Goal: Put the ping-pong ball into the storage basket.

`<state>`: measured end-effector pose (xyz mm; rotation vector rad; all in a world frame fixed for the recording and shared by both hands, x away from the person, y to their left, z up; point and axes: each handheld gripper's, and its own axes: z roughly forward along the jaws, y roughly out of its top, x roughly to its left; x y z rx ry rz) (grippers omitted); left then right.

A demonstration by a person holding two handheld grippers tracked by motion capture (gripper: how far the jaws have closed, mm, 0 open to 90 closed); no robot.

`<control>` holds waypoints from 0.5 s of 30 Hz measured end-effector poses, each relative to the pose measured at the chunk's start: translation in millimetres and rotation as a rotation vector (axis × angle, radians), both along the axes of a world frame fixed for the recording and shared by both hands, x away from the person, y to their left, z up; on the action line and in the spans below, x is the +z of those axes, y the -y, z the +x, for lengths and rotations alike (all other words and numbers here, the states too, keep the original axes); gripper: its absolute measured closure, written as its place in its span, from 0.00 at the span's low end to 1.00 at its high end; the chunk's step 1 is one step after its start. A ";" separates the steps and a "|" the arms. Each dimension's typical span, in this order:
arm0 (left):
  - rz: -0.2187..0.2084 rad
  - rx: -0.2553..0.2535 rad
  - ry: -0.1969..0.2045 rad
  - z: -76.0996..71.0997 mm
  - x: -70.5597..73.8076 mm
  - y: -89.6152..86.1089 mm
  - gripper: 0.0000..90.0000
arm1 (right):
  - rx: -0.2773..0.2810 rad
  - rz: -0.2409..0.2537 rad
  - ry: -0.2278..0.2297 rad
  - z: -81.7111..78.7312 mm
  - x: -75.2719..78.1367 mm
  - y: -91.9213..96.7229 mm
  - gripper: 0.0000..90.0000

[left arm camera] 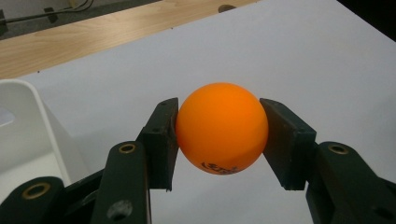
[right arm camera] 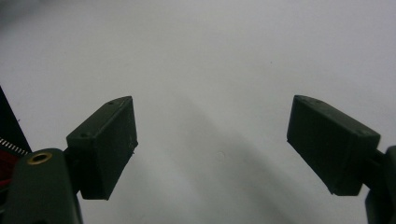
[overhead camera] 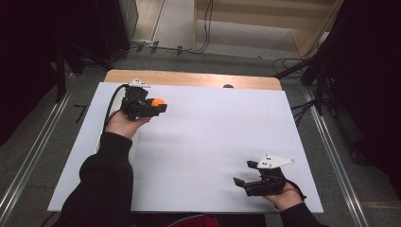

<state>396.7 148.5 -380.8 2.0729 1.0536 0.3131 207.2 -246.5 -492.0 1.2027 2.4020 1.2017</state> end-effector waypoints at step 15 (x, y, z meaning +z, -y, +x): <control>0.009 0.048 0.004 3.6 0.0 -14.8 0.56 | 0.001 -0.002 0.004 0.3 0.0 0.4 0.16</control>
